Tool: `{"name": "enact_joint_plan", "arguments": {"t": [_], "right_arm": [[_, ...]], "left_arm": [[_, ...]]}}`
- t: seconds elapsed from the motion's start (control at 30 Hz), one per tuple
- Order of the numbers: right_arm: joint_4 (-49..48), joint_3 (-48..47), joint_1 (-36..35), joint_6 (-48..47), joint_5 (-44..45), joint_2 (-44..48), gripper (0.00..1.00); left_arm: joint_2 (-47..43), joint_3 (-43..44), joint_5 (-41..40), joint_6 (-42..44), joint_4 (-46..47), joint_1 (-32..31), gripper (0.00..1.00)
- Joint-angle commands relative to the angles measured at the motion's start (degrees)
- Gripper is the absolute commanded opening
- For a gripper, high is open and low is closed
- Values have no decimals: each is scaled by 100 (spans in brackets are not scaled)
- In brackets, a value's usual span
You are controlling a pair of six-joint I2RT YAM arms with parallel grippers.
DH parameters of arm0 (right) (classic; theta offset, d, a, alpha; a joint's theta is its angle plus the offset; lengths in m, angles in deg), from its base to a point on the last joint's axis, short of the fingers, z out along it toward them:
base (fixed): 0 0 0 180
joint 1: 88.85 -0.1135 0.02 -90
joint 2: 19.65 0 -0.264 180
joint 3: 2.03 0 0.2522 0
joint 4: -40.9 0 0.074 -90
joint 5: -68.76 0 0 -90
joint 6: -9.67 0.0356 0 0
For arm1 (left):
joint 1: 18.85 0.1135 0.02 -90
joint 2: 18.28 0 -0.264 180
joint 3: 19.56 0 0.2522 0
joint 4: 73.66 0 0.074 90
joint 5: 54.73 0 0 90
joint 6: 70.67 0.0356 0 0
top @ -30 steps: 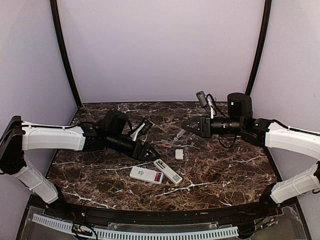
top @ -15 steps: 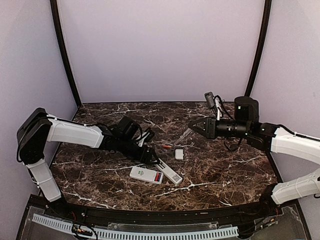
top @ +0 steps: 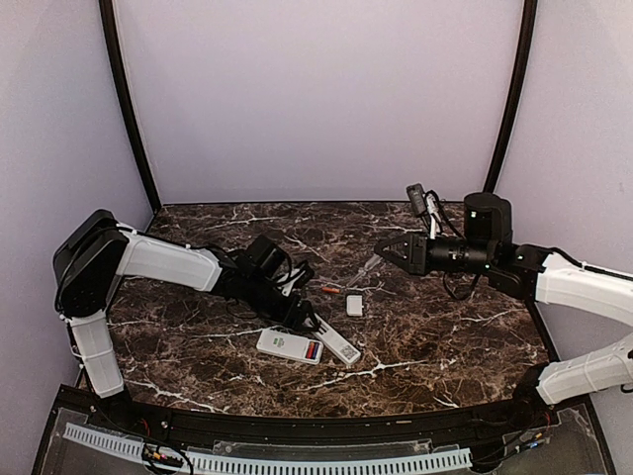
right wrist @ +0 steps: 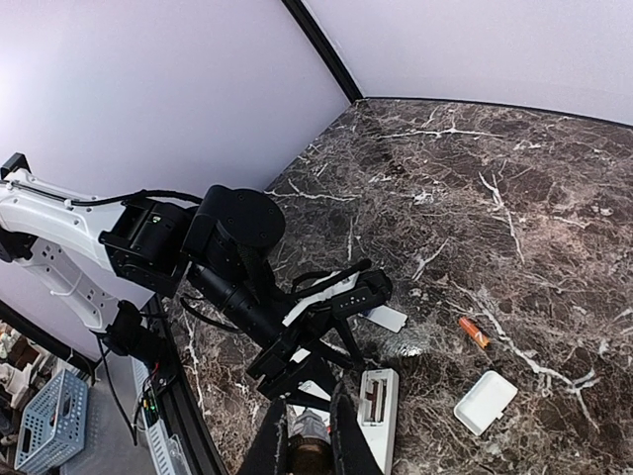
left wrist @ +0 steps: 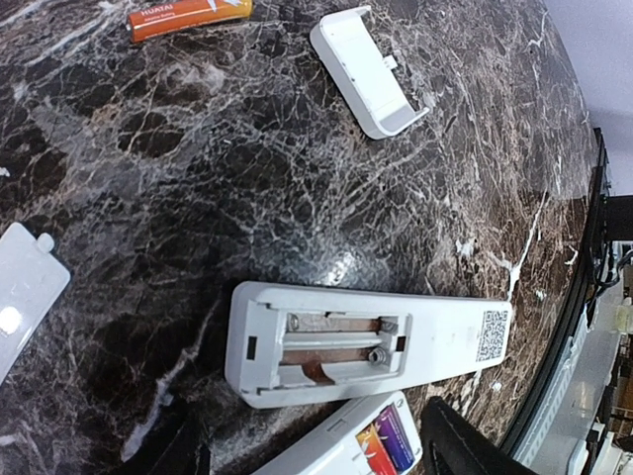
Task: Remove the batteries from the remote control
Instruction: Adjust the remote control without the battery cover at the center of the board.
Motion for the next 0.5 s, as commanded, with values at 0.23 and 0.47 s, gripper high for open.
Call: {"name": "enact_joint_plan", "arguments": {"t": [0.23, 0.47], "right_arm": [[-295, 133, 74, 79, 31, 21, 0], [-357, 203, 83, 79, 6, 72, 0]], "left_arm": [[339, 245, 556, 450, -276, -135, 73], [378, 262, 1049, 683, -325, -187, 73]]}}
